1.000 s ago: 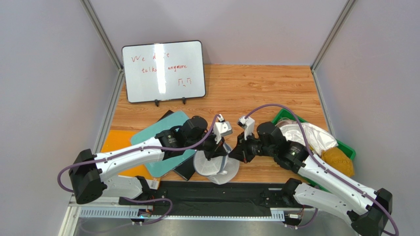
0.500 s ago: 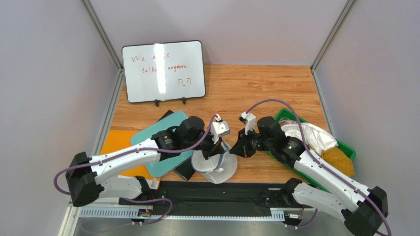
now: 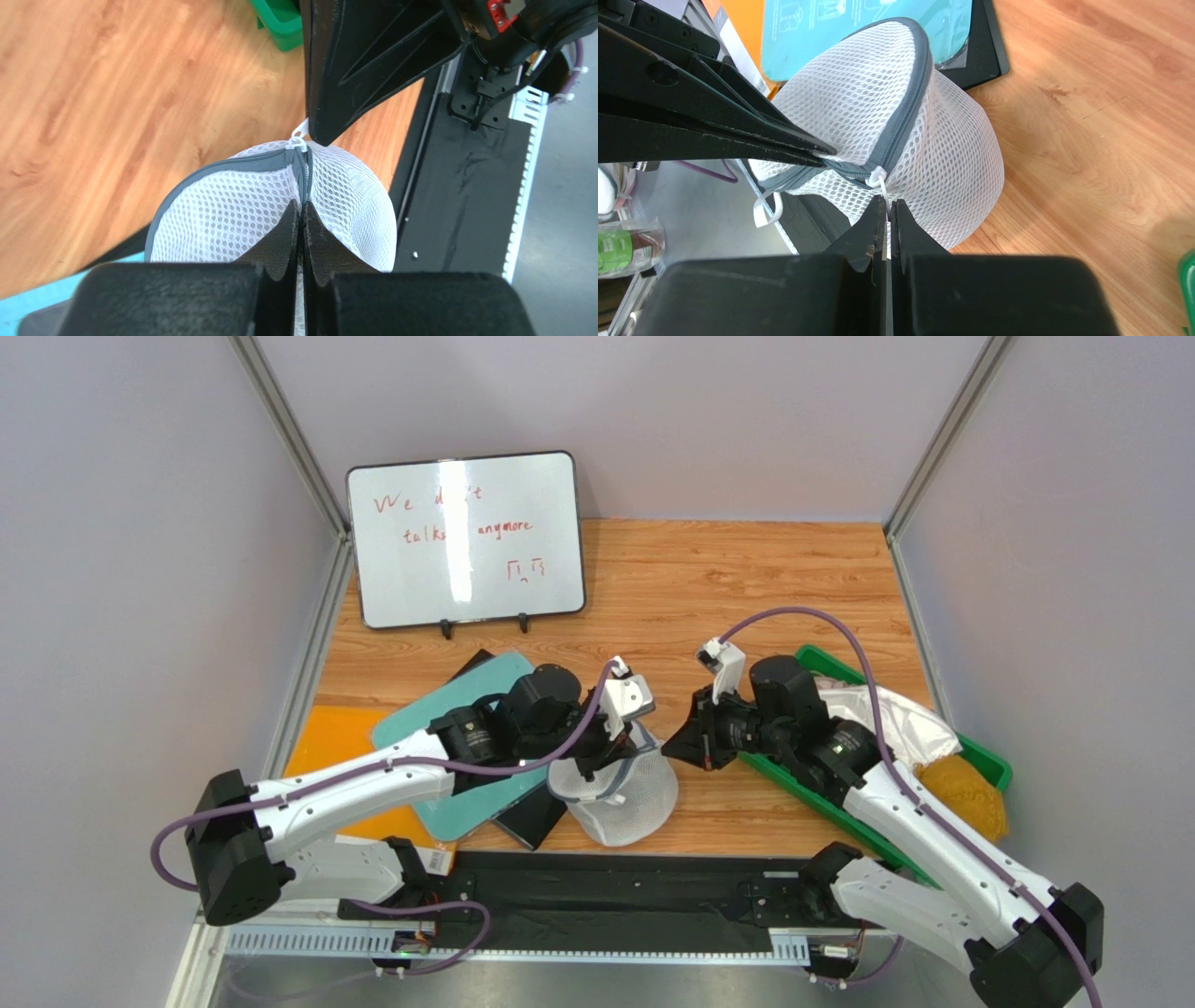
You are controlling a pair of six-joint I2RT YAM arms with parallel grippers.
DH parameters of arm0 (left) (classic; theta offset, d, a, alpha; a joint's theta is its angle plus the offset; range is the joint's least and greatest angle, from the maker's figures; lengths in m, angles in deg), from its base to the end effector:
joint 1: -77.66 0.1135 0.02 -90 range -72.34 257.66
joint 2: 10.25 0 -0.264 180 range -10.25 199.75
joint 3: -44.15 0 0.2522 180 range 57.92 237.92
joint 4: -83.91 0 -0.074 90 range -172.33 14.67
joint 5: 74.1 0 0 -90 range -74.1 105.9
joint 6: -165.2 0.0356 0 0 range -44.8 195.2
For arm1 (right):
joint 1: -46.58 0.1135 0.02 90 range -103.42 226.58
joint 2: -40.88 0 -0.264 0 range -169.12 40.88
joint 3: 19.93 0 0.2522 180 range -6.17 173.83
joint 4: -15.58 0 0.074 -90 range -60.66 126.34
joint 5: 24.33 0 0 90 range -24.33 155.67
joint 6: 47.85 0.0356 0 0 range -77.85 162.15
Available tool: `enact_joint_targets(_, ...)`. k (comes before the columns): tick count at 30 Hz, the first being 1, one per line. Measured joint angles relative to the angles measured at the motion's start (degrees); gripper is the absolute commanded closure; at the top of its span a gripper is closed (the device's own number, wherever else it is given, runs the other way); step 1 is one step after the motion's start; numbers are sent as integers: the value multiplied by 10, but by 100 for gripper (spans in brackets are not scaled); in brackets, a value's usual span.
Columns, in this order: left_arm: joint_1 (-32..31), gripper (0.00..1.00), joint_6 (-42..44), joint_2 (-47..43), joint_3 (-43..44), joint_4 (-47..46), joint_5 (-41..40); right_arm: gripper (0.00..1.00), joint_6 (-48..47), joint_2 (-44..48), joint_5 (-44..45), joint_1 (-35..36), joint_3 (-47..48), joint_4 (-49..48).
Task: Unzip the laundry bag and remove the bra
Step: Unzip the laundry bag at the center of the board.
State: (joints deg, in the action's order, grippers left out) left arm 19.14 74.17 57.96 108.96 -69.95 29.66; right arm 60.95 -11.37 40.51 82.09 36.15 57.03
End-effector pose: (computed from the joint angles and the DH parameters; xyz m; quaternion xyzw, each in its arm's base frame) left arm 0.1328 -0.2332 0.2901 0.4654 0.7231 -0.3381 0.3825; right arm 0.1492 0.1251 0.2742 -0.2224 0.8525 0.3705 0.2941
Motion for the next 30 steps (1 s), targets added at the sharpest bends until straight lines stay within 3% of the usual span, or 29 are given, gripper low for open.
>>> enact_joint_targets(11,-4,100,89,82,123,47,-30,100,-4,58,58,-20,24,40)
enact_joint_targets(18,-9,96,98,79,89,45,-33,100,9,68,40,-17,-12,27)
enact_joint_targets(25,-9,50,63,39,15,68,-22,100,35,71,31,28,-63,18)
enact_joint_targets(27,-8,42,53,28,6,79,-20,100,43,74,35,43,-72,18)
enact_joint_targets(30,-12,39,38,12,5,87,-16,100,55,79,43,65,-77,17)
